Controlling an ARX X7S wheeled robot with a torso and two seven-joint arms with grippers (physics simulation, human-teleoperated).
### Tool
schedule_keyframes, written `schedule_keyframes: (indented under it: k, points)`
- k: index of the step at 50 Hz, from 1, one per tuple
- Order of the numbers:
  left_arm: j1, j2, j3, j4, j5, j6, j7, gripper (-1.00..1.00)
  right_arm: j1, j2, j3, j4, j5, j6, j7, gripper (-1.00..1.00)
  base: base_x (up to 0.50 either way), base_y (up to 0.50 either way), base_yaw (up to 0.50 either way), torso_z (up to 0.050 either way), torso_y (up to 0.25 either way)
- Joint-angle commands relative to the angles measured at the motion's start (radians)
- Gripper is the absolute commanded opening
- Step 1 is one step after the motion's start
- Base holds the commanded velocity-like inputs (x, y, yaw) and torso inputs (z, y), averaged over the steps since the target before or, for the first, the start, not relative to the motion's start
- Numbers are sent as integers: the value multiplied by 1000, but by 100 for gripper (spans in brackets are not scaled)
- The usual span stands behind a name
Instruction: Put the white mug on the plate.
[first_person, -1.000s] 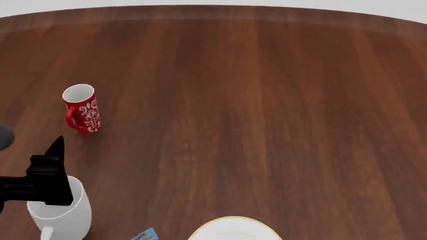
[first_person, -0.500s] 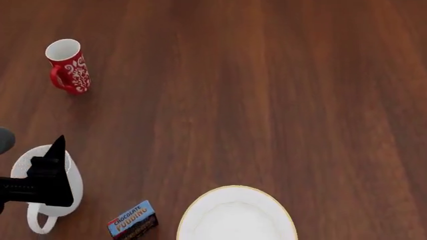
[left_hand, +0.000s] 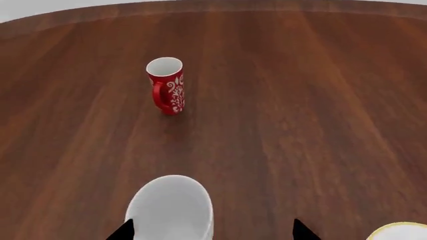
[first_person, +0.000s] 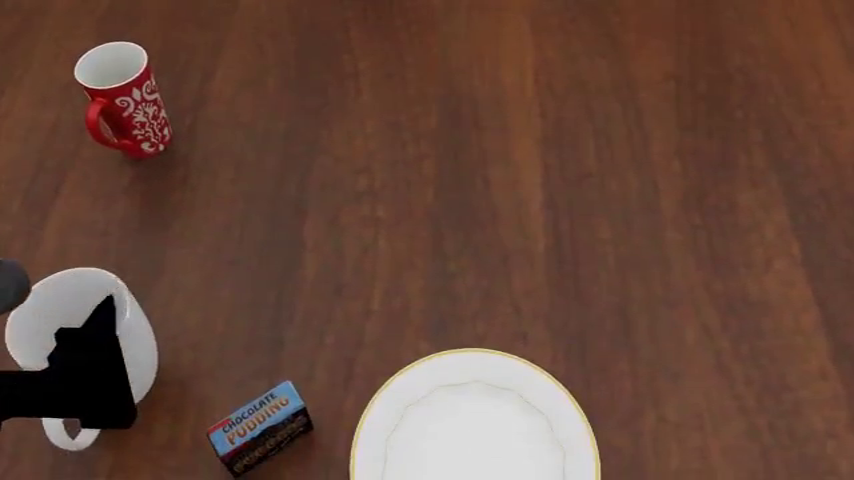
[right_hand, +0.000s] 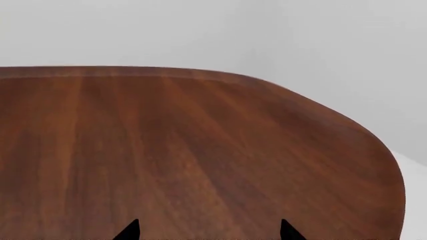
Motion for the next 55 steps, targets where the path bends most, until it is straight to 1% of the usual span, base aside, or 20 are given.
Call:
schedule_keyframes:
  k: [1, 9, 13, 15, 19, 22, 36, 44, 55]
  points:
    - [1, -3, -6, -58, -159, -51, -203, 100, 2, 4, -4, 26, 6, -20, -3, 100, 0, 0, 0, 0, 0]
    - [26, -12, -6, -109, -238, -36, -318, 100, -2, 4, -4, 49, 11, -44, -7, 100, 0, 0, 0, 0, 0]
    - [30, -17, -2, -122, -223, -30, -319, 100, 3, 4, -10, 51, 12, -41, -4, 100, 0, 0, 0, 0, 0]
    - [34, -14, -7, -148, -226, -20, -303, 100, 4, 4, -12, 52, 13, -40, -3, 100, 0, 0, 0, 0, 0]
    - [31, -15, 0, -190, -175, -8, -278, 100, 5, 5, -17, 58, 14, -43, -3, 100, 0, 0, 0, 0, 0]
    - [20, -23, 23, -232, -113, -4, -235, 100, 5, 6, -17, 60, 16, -44, -2, 100, 0, 0, 0, 0, 0]
    - [-33, -36, 139, -366, 42, 27, -69, 100, 12, 16, -22, 57, 25, -37, 3, 100, 0, 0, 0, 0, 0]
    - [-40, -48, 190, -398, 104, 55, -8, 100, 14, 18, -25, 60, 28, -36, 7, 100, 0, 0, 0, 0, 0]
    - [-30, -61, 231, -441, 156, 84, 43, 100, 7, 21, -26, 67, 30, -46, 11, 100, 0, 0, 0, 0, 0]
